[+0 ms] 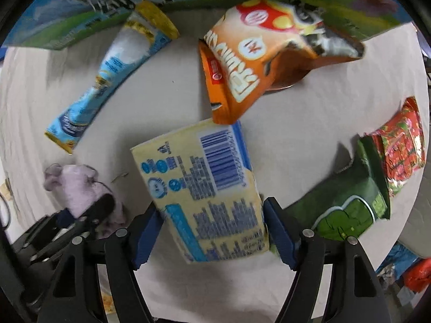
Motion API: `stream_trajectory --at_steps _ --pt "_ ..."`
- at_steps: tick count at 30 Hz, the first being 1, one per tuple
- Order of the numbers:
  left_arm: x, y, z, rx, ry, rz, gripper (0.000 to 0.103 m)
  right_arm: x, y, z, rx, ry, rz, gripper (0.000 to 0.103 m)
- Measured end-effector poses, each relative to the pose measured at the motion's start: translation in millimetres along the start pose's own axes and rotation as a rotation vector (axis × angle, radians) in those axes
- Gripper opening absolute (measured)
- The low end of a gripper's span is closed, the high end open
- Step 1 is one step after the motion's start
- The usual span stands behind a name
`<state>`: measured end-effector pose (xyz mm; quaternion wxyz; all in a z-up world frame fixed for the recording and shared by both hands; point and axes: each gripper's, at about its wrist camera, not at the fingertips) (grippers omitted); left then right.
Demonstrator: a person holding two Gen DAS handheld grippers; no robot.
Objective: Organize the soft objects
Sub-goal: 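Grasp the lilac cloth with the left tool while the right tool grasps the yellow carton, then carry cloth and carton into the cardboard box and open both tools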
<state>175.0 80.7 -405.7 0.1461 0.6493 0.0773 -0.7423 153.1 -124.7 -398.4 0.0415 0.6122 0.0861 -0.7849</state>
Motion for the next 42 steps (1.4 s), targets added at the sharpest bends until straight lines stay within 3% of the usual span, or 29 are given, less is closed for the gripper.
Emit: stream_trajectory --at_steps 5,14,18,21,26,31,35,42 --pt "-11.5 21.1 12.0 0.017 0.069 -0.05 0.034 20.8 -16.1 7.4 -0.012 0.033 0.016 0.071" --pt "-99.6 28.0 60.0 0.029 0.269 -0.078 0.034 -22.7 -18.2 67.7 -0.059 0.158 -0.072 0.066" --pt "-150.4 39.5 73.2 0.045 0.342 -0.047 0.034 -57.7 -12.1 89.6 -0.088 0.225 -0.104 0.066" --pt "-182.6 49.6 73.4 0.061 0.389 -0.015 0.034 -106.5 -7.2 81.5 -0.099 0.262 -0.124 0.066" --pt "-231.8 71.0 72.0 0.111 0.44 0.052 0.034 -181.5 19.1 98.1 -0.103 0.34 -0.153 0.066" --pt "-254.0 94.8 30.6 0.169 0.449 0.119 0.034 -234.9 37.1 95.6 -0.08 0.411 -0.179 0.066" --pt "-259.8 112.5 -14.8 0.218 0.441 0.144 0.034 -265.8 49.4 74.9 -0.039 0.453 -0.173 0.066" --pt "-241.7 136.2 -117.3 0.271 0.338 0.161 0.034 -269.1 66.4 -5.6 0.055 0.471 -0.103 0.066"
Point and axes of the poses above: each gripper's, at about its wrist camera, not at the fingertips, and x roughly the way its jaws point, y to its right, z to its underside, and after that the axes turned 6 degrees about -x, right-handed
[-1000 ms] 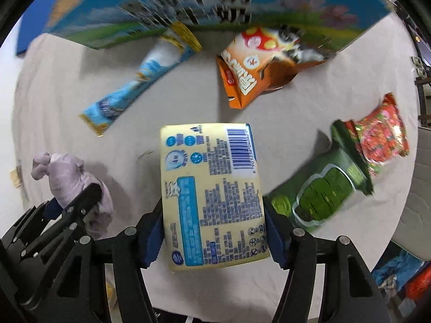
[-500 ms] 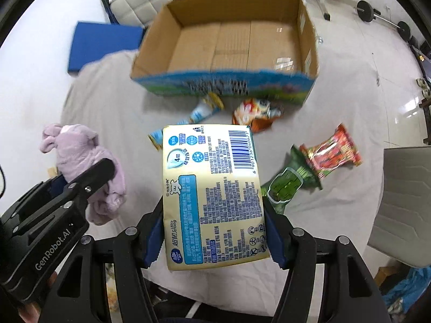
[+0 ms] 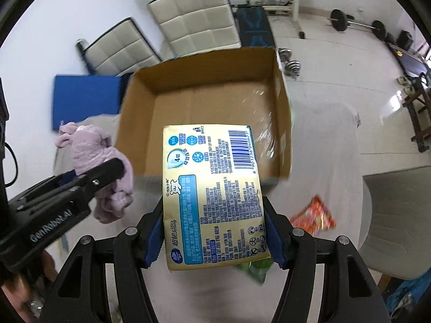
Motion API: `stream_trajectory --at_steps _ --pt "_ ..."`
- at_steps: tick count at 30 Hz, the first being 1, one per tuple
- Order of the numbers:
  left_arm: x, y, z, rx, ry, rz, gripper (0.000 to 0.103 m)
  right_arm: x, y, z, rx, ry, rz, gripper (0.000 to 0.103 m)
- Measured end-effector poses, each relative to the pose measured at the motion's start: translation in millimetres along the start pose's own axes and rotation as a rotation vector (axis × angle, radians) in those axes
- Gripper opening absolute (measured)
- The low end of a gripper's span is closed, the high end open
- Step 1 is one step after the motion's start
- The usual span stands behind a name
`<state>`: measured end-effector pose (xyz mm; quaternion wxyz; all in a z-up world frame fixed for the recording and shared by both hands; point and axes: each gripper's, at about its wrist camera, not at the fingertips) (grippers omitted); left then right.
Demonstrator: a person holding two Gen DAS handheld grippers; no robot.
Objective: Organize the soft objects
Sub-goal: 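Carry cloth and carton into the cardboard box and open both tools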
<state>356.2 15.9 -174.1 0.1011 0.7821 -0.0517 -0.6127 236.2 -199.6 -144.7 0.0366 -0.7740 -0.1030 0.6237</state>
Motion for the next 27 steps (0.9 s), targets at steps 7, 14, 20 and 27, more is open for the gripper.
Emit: stream_trajectory --at_steps 7,14,20,27 --pt "80.1 -5.4 -73.0 0.012 -0.158 0.047 0.034 72.1 13.9 -70.0 0.039 -0.016 0.082 0.066" --pt "146.1 -1.9 -109.6 0.027 -0.288 0.093 0.034 138.3 21.2 -116.3 0.025 -0.037 0.148 0.066" --pt "173.4 1.1 -120.9 0.064 -0.323 0.106 0.037 175.3 30.6 -139.3 0.012 -0.052 0.173 0.066" --pt "188.5 -4.3 -119.7 -0.004 -0.36 0.076 0.043 204.0 41.2 -149.7 0.007 -0.102 0.15 0.068"
Point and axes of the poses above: each gripper's, at about its wrist camera, not at the fingertips, and x roughly the way its jaws point, y to its right, z to its underside, and after that the axes turned 6 degrees about -x, right-handed
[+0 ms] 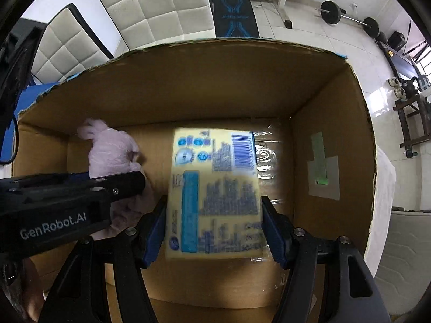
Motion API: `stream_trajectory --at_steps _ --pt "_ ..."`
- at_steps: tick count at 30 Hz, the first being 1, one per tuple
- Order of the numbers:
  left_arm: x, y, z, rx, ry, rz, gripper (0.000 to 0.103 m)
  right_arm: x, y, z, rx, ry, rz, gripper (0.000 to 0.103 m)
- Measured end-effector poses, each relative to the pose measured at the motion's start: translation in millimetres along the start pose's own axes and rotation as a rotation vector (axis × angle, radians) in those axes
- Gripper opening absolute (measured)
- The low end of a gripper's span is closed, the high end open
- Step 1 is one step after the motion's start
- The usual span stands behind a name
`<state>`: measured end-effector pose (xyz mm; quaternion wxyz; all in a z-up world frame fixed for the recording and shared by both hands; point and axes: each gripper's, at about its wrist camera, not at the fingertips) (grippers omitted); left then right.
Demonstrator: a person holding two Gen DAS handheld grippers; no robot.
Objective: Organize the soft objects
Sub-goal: 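Carry cloth and carton into the cardboard box and open both tools, then grasp the green snack bag with the right tool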
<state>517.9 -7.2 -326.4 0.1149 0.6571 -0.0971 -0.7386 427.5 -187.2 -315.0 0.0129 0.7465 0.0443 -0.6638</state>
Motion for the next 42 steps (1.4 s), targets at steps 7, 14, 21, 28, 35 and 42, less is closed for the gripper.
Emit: stream_trajectory --at_steps 7,14,21,28,35,42 --pt "-17.7 -0.5 14.6 0.029 0.054 -0.065 0.062 -4.1 -2.9 0.1 -0.015 0.004 0.041 0.07" --pt "-57.3 -7.4 51.0 0.029 0.209 -0.149 0.101 -25.1 -4.4 22.0 -0.006 -0.005 0.043 0.09" --pt "-96.6 -15.5 106.5 0.023 0.382 -0.21 0.103 -58.8 -14.5 65.5 -0.021 0.047 0.019 0.103" --pt "-125.4 -8.8 166.4 0.05 0.454 -0.231 0.103 -96.2 -25.3 105.8 -0.024 0.112 0.04 0.103" --pt "-157.2 2.8 216.9 0.032 0.555 -0.239 0.103 -142.5 -30.2 141.2 -0.04 0.171 0.035 0.103" --pt "-190.4 18.8 268.4 0.048 0.627 -0.237 0.103 -200.5 -34.8 184.7 -0.045 0.253 0.021 0.103"
Point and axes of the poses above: each gripper's, at about its wrist camera, not at the fingertips, and x roughly the way its jaws point, y to its right, z to its underside, and after that the axes turned 6 degrees about -x, right-handed
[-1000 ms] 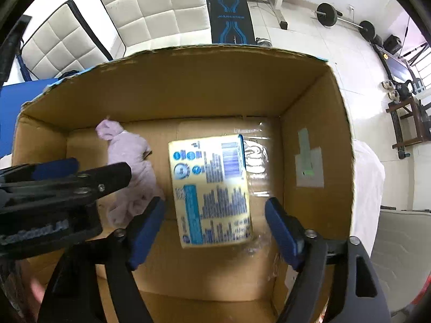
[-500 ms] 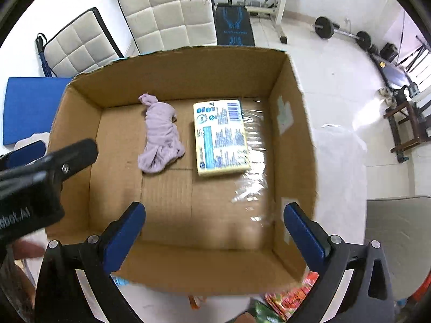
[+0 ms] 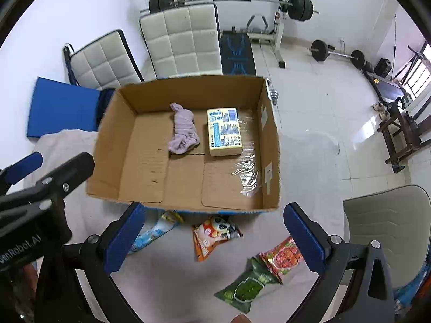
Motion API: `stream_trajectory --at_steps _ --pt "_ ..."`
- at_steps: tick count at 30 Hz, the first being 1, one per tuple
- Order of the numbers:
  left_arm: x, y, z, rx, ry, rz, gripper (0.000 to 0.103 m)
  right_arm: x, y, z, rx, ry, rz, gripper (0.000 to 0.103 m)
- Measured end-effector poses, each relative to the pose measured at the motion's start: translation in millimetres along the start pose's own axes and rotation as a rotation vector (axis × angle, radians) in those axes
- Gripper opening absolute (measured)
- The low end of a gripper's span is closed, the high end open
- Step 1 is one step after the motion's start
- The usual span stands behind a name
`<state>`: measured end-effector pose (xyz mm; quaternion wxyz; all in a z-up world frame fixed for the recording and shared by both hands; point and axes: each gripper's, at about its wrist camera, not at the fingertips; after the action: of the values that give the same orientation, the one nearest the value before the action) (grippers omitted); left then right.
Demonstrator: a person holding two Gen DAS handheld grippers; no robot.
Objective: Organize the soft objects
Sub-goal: 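Grasp the green snack bag with the right tool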
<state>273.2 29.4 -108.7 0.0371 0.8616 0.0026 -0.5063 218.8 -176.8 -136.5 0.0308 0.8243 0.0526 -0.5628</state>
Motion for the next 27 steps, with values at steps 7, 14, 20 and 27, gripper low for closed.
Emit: stream_trajectory --at_steps 7,14,20,27 --pt "-36.3 3.9 20.6 -0.005 0.016 0.038 0.103 -39.0 3.6 25.8 0.037 -0.001 -0.059 0.103" --pt "-2.0 -12.1 68.5 -0.021 -0.076 -0.024 0.103 -4.3 49.1 89.7 0.174 -0.173 -0.04 0.103" --pt "76.6 -16.5 109.9 0.041 -0.246 -0.087 0.103 72.5 76.3 149.2 0.282 -0.367 -0.047 0.103" --pt "166.7 -7.2 126.9 0.129 -0.385 -0.113 0.097 142.9 82.5 187.0 0.371 -0.498 -0.103 0.098"
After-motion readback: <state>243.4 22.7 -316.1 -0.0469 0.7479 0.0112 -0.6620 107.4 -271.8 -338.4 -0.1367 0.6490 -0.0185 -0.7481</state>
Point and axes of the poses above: each gripper's, at about its wrist camera, not at the fingertips, and x roughly the way its jaws point, y to its right, z to its underside, and after that the axes turned 6 degrees about -x, right-handed
